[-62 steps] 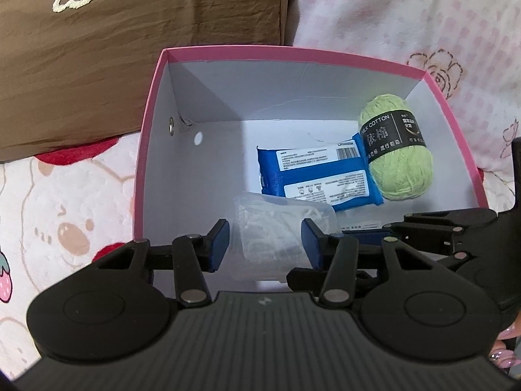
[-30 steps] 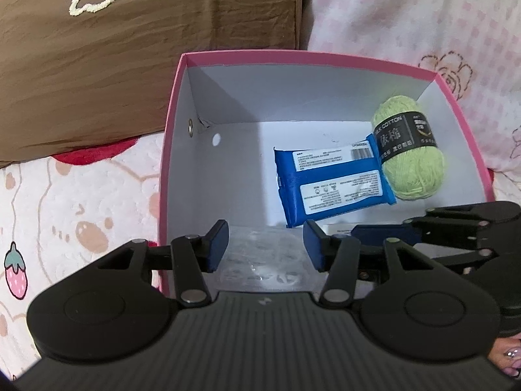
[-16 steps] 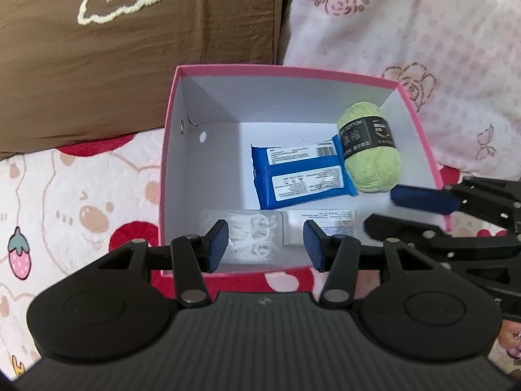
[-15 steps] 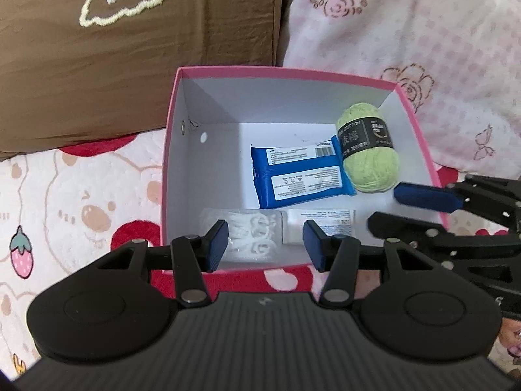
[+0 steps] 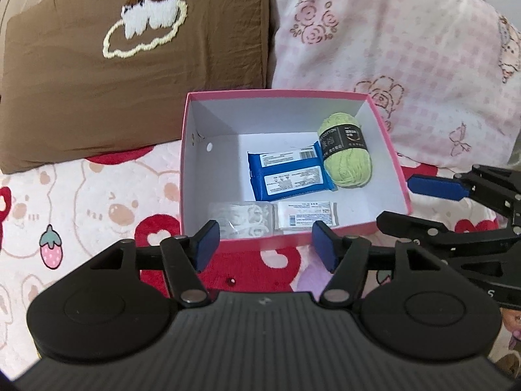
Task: Organize objects
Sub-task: 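Withdraw the left gripper from the box toward the orange sponge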
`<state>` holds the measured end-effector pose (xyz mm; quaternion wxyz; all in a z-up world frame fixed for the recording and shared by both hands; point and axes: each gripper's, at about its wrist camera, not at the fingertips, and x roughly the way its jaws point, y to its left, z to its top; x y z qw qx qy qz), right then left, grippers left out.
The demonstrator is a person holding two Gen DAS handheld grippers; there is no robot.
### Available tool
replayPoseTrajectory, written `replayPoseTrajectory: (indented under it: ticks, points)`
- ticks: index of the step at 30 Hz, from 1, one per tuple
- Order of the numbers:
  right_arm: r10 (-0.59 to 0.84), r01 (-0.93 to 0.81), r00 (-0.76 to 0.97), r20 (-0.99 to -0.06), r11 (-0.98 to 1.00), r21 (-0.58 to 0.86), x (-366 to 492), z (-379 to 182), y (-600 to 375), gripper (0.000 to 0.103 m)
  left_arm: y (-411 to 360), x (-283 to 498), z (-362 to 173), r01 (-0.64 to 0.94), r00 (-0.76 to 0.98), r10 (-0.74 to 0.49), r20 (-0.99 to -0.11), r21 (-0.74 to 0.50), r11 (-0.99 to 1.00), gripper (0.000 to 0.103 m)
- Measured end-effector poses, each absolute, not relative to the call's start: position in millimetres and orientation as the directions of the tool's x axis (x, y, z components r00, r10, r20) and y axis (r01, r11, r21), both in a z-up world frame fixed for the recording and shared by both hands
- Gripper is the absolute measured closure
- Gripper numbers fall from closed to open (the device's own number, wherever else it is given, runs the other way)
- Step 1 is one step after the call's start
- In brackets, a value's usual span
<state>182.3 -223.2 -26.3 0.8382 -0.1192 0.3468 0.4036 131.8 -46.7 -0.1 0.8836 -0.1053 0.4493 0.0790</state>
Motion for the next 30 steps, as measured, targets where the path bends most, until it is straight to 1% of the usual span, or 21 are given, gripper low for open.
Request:
replayPoseTrajectory:
  ticks: [1,3,7,9,12,13,15,17,23,30]
  points:
    - [0.595,-0.762,0.436,-0.675,0.644,0.076,179,-23,-225,0.044,-49,129,3,-0.229,0.586,0.047,-0.809,-0.110,0.967,0.039]
    - [0.595,-0.764,0.445,-0.669,0.642,0.063,173,-18,-227,0.033,-54,122,7,-0.220,0.589,0.049,-0.807,-0.101,0.970,0.036]
    - [0.590,-0.764,0.473,-0.654,0.645,0.029,161,-8,-233,0.024,-60,112,14,-0.206,0.590,0.041,-0.806,-0.101,0.973,0.032]
    - [0.587,-0.759,0.490,-0.644,0.650,0.016,156,-3,-236,0.018,-62,106,17,-0.196,0.593,0.032,-0.805,-0.106,0.975,0.024]
    - [0.585,-0.757,0.504,-0.636,0.654,0.001,149,2,-240,0.013,-67,98,21,-0.179,0.598,0.036,-0.801,-0.090,0.980,0.017]
    - [0.582,-0.755,0.511,-0.632,0.656,-0.006,146,3,-241,0.013,-69,96,21,-0.172,0.600,0.041,-0.799,-0.079,0.982,0.015]
    - [0.577,-0.753,0.521,-0.629,0.658,-0.020,140,5,-243,0.012,-71,91,23,-0.162,0.605,0.055,-0.795,-0.055,0.985,0.008]
    - [0.575,-0.755,0.525,-0.627,0.655,-0.031,132,6,-244,0.012,-73,84,23,-0.154,0.609,0.063,-0.791,-0.040,0.987,0.005]
    - [0.564,-0.764,0.539,-0.625,0.641,-0.080,110,5,-248,0.011,-71,71,18,-0.117,0.591,0.015,-0.807,-0.068,0.991,0.002]
    - [0.566,-0.790,0.531,-0.631,0.600,-0.127,85,-4,-246,0.011,-70,59,-5,-0.111,0.565,0.043,-0.824,-0.024,0.994,0.002]
